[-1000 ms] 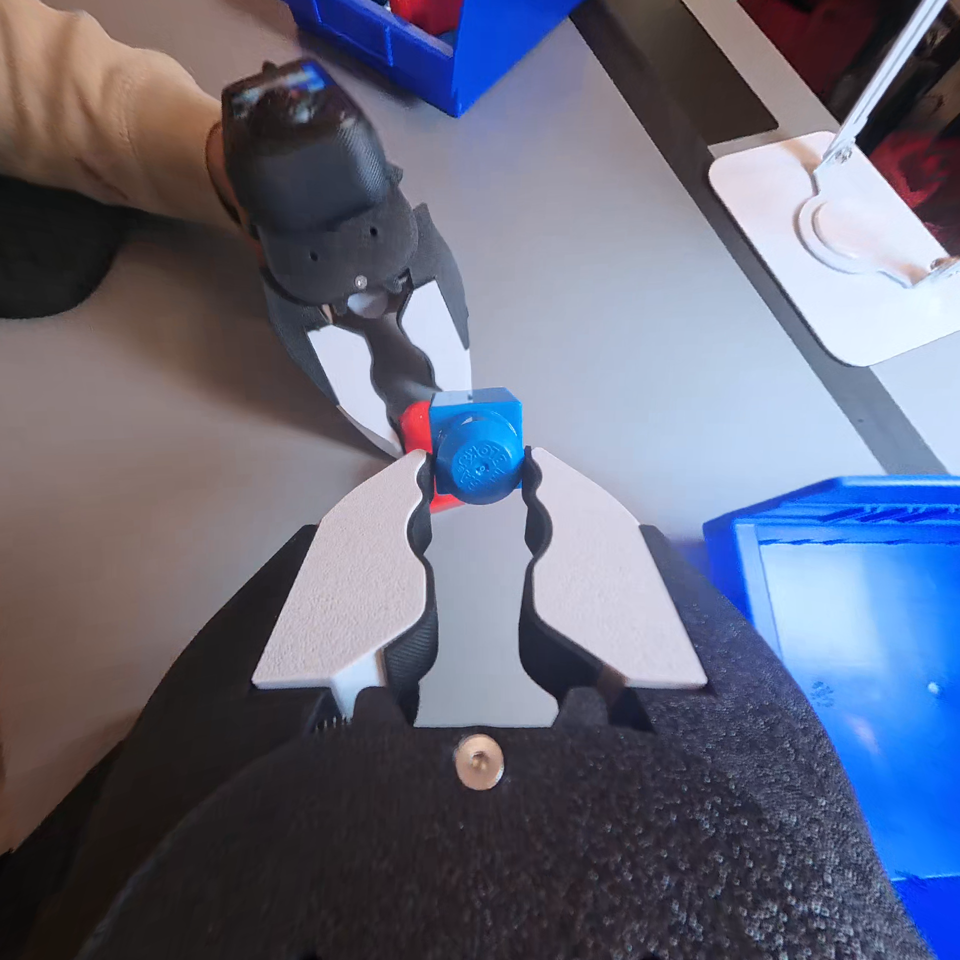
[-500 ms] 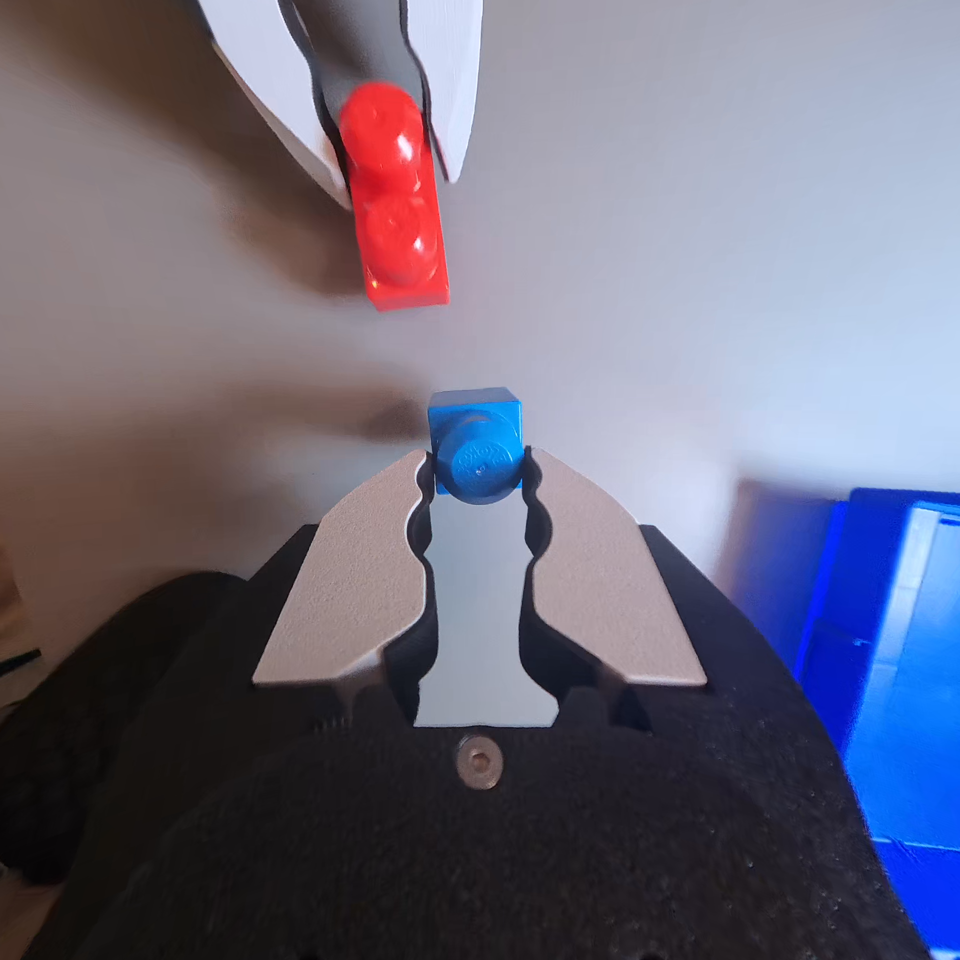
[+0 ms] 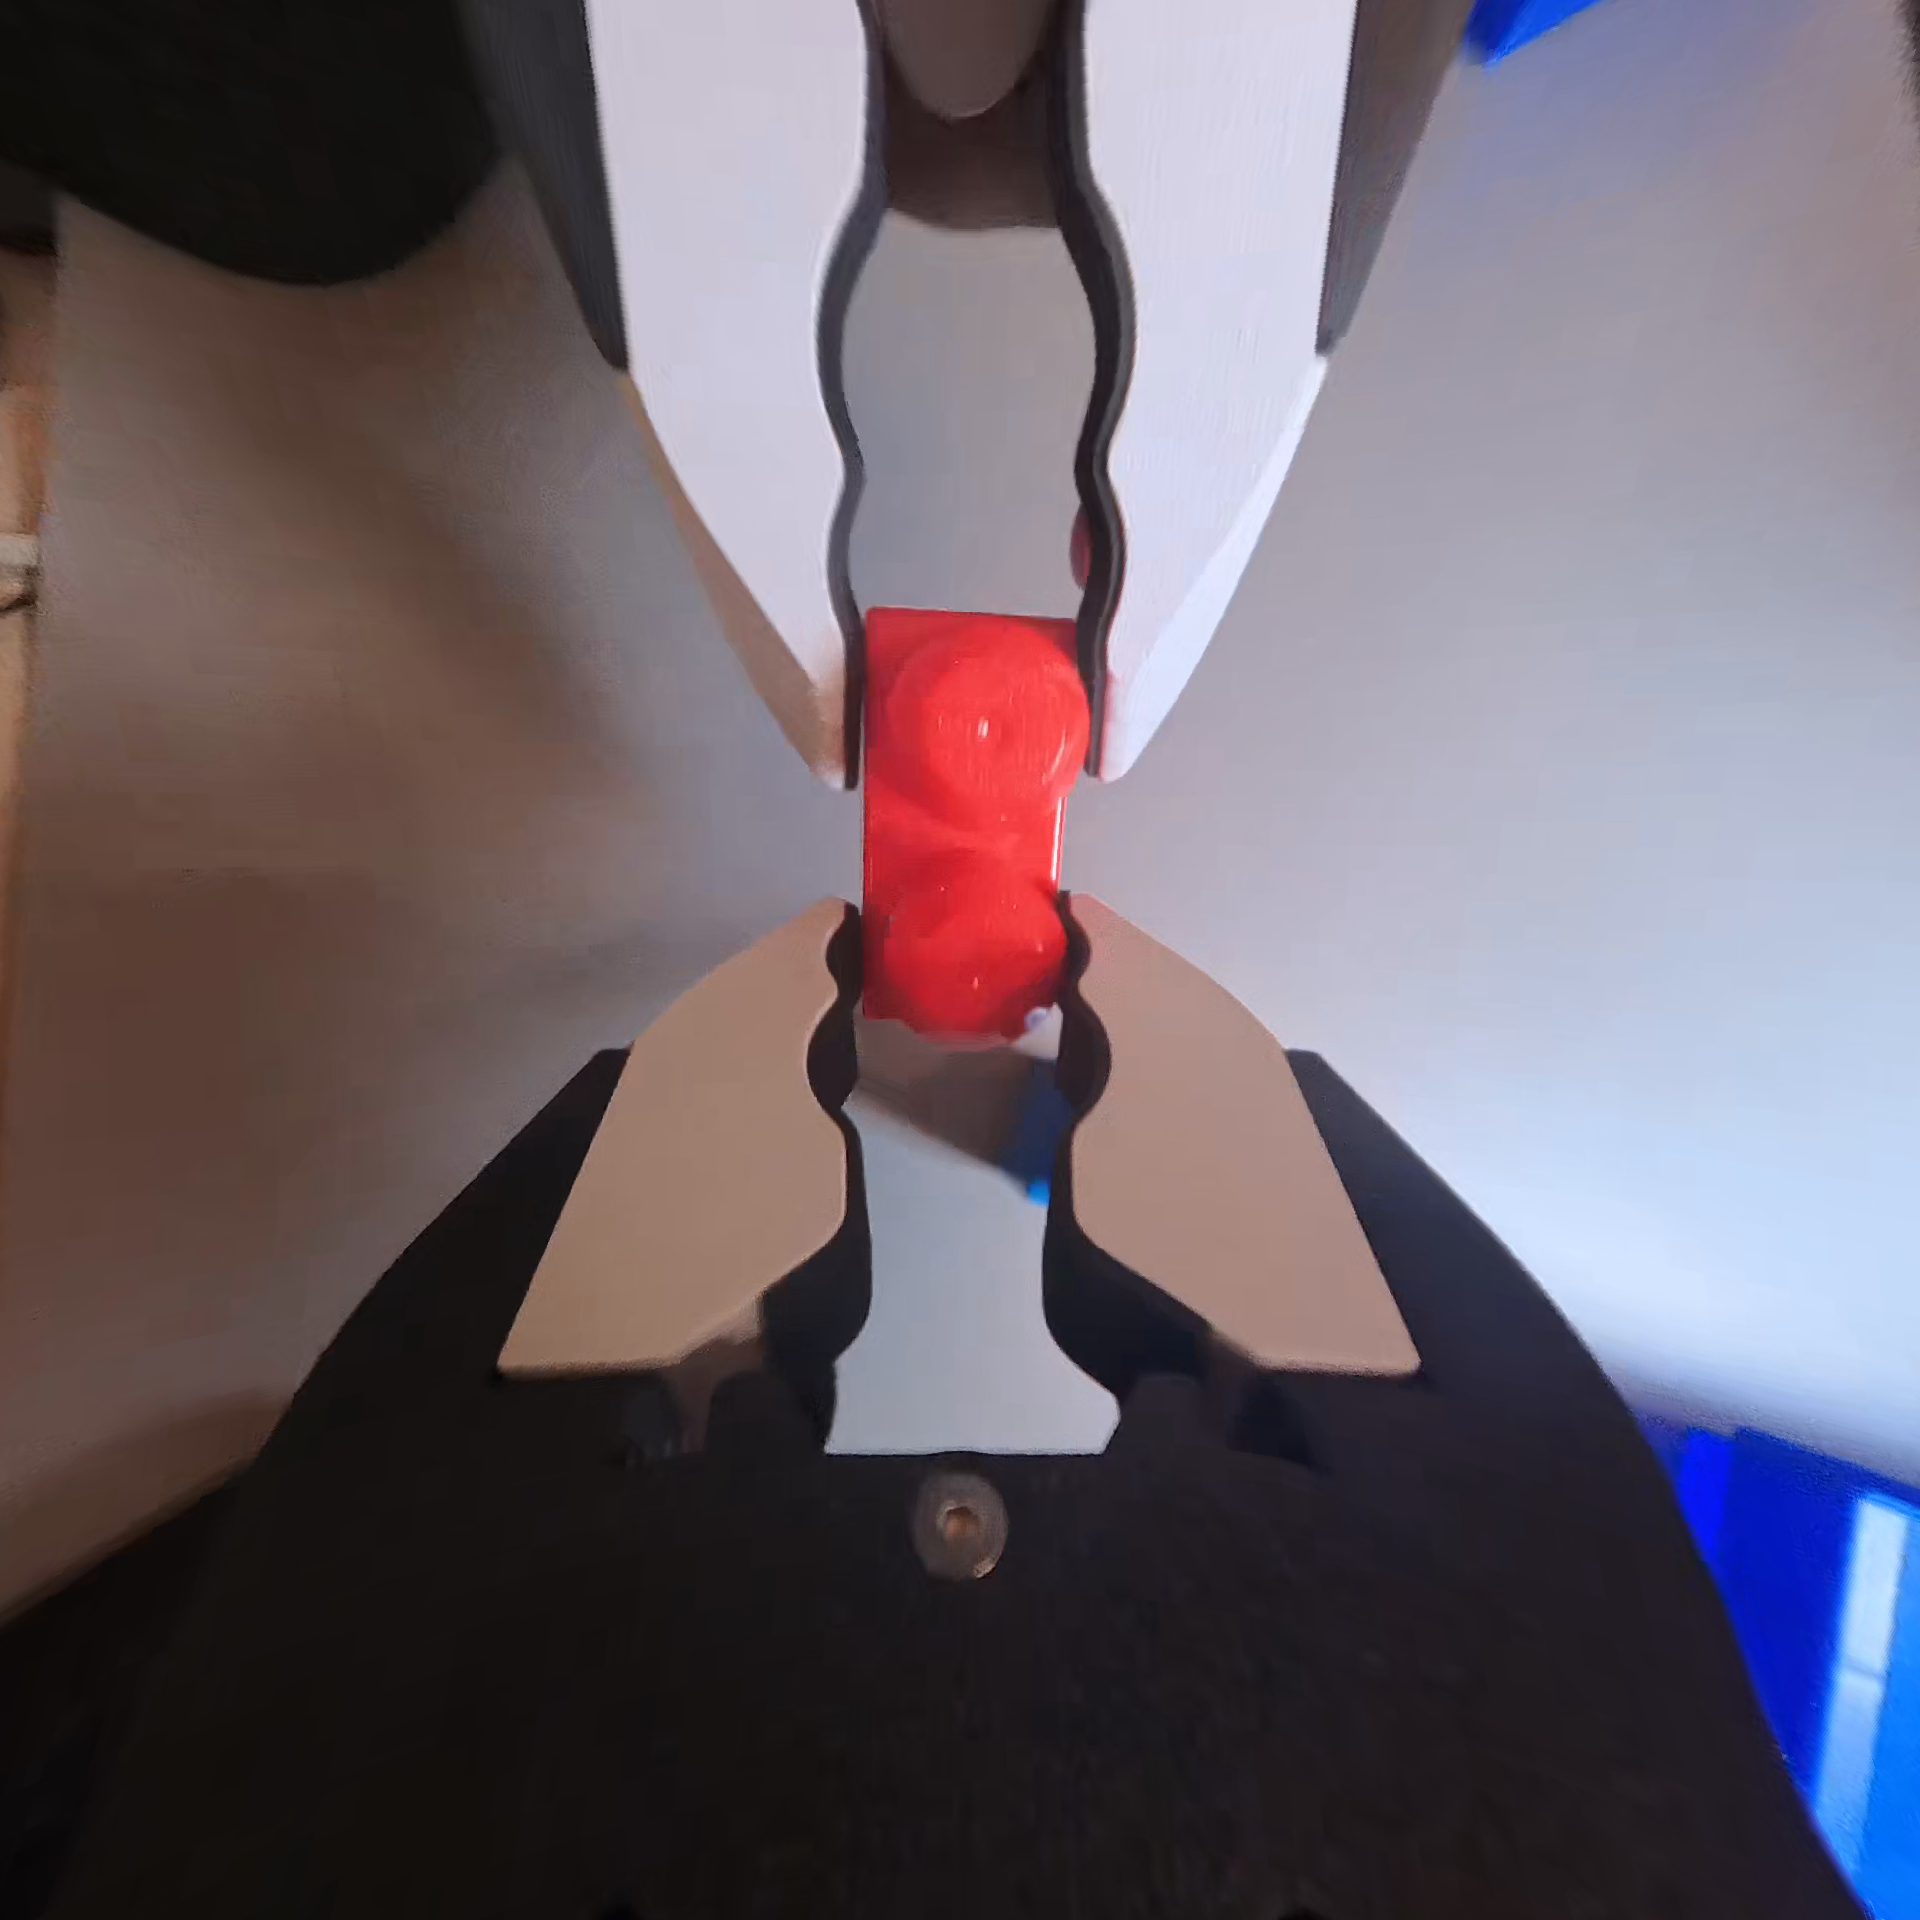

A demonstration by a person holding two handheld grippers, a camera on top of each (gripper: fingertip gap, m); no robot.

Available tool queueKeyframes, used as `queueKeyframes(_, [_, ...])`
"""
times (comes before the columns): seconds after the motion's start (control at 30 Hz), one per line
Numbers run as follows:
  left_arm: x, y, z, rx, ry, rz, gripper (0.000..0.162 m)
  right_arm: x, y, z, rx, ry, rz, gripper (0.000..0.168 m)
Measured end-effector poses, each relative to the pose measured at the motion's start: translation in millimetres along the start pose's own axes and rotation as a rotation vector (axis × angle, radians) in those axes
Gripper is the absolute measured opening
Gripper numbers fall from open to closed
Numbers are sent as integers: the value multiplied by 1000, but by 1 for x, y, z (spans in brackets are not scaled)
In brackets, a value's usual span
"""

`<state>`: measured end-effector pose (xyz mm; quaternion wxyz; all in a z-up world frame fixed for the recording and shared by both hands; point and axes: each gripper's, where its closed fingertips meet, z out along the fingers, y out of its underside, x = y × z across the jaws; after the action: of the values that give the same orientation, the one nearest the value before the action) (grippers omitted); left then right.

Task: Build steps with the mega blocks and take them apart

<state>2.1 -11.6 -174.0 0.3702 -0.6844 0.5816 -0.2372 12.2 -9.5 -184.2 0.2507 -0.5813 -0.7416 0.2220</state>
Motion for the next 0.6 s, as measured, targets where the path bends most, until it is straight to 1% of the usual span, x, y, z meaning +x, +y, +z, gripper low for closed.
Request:
queueKeyframes(0.03, [-4,-14,-9,96,-12,-13,36,3,-7,-1,61,9,6,35])
queueKeyframes(0.13, [-14,-57,-49,447,6,-103,35,11,-50,-27,440,-26,89,35])
queueKeyframes(0.17, [-17,-65,-59,525,12,-123,35,13,-61,-36,547,-38,120,35])
queueKeyframes(0.23, [-19,-75,-71,620,12,-127,36,14,-73,-46,682,-47,140,35])
queueKeyframes(0.33, [-14,-79,-74,664,38,-123,41,11,-84,-52,793,-87,173,35])
queueKeyframes(0.4, [-13,-81,-75,698,43,-126,45,12,-87,-55,836,-97,192,35])
queueKeyframes(0.6, [-18,-80,-75,724,21,-152,43,19,-88,-66,926,-71,221,35])
